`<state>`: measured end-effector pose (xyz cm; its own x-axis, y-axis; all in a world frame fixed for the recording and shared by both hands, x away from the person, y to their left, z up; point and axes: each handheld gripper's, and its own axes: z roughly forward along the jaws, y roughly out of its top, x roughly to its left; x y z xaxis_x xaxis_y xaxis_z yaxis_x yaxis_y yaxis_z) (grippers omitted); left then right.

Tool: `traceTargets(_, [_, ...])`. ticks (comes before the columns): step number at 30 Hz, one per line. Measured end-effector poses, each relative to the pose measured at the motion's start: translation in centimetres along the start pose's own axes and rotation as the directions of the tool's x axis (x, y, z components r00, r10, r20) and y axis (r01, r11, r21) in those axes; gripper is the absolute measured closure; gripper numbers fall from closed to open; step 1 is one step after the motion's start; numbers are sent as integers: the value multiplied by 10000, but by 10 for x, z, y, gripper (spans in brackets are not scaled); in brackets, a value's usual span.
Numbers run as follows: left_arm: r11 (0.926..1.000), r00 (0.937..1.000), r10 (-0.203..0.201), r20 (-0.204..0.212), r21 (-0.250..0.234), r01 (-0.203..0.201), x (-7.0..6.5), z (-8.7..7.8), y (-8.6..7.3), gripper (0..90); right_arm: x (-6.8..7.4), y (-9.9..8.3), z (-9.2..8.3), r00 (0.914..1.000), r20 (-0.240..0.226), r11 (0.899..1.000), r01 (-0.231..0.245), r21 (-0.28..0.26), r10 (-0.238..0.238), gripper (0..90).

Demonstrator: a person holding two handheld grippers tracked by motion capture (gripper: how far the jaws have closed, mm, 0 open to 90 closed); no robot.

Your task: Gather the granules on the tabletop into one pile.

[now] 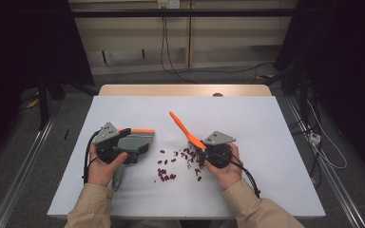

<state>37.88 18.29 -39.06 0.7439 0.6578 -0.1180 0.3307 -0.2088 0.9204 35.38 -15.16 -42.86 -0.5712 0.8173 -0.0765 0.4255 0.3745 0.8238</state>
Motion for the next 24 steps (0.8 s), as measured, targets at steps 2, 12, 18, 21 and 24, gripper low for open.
traceTargets(2, [10000, 10000, -9, 2, -31, 9, 0, 0, 0, 56, 3, 0, 0, 10000, -13, 10000, 25, -34, -25, 704])
traceTargets(12, [10000, 10000, 38, 26, -21, -38, -1, 1, 1, 56, 14, 2, 2, 10000, -59, 9998, -68, -198, 67, 705])
traceTargets(18, [10000, 10000, 37, 28, 3, -37, -1, 1, 1, 56, 18, 2, 2, 9999, -123, 9997, -49, -237, 46, 705])
traceTargets(21, [10000, 10000, 42, 21, -35, -42, -1, 0, 1, 56, 19, 2, 1, 9998, -188, 9998, 22, -213, -26, 705])
traceTargets(24, [10000, 10000, 38, 21, -12, -38, -1, 1, 1, 56, 20, 1, 0, 9994, -352, 9997, 38, -250, -47, 705])
